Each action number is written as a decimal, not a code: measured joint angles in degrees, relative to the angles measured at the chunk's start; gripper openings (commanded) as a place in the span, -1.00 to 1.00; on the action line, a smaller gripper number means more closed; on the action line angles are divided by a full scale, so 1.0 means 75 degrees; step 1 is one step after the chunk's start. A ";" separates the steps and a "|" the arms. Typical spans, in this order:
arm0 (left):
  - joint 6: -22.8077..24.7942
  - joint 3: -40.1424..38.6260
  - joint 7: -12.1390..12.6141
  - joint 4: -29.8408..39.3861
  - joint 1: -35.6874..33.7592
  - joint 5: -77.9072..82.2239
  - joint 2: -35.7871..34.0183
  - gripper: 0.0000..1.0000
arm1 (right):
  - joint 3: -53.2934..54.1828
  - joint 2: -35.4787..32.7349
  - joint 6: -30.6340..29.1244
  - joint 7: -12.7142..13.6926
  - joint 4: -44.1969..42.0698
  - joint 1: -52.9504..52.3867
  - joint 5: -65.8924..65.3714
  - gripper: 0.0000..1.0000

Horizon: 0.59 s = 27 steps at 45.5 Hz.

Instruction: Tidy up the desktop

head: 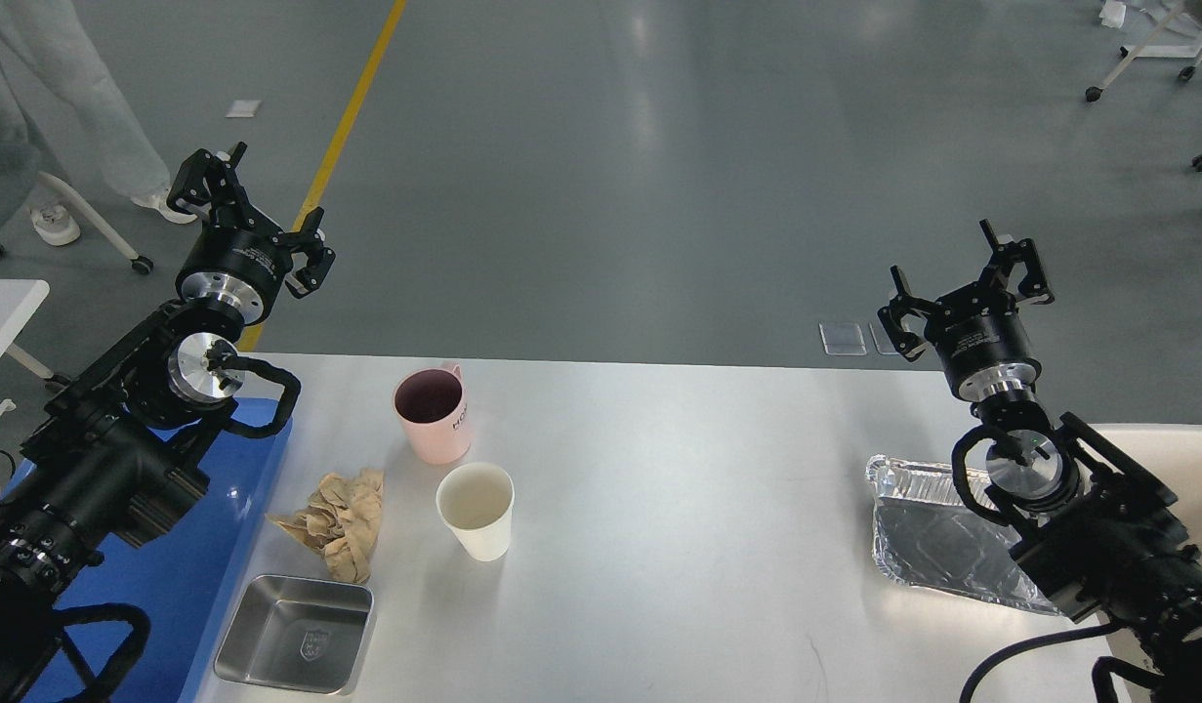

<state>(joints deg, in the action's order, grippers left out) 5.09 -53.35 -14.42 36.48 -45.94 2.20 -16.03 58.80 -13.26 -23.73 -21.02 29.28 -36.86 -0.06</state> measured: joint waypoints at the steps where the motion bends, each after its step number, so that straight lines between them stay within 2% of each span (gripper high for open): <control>1: -0.0001 0.0000 -0.0014 0.0000 0.0000 0.0000 0.0000 0.95 | 0.0000 0.0000 0.0000 0.0000 0.0000 0.0000 -0.0002 1.00; 21: 0.0054 0.0004 -0.0046 -0.0013 -0.0021 0.0052 0.0007 0.95 | -0.0019 0.0010 0.0000 0.0000 0.0040 -0.0009 -0.0003 1.00; 27: 0.0282 0.0194 -0.0028 -0.0013 0.0041 0.0174 -0.0157 0.95 | -0.0046 0.0010 0.0000 0.0000 0.0040 -0.0016 -0.0003 1.00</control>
<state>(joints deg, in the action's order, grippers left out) 7.21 -51.90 -14.63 36.38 -45.63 3.51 -17.21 58.46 -13.18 -23.73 -21.02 29.58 -36.97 -0.08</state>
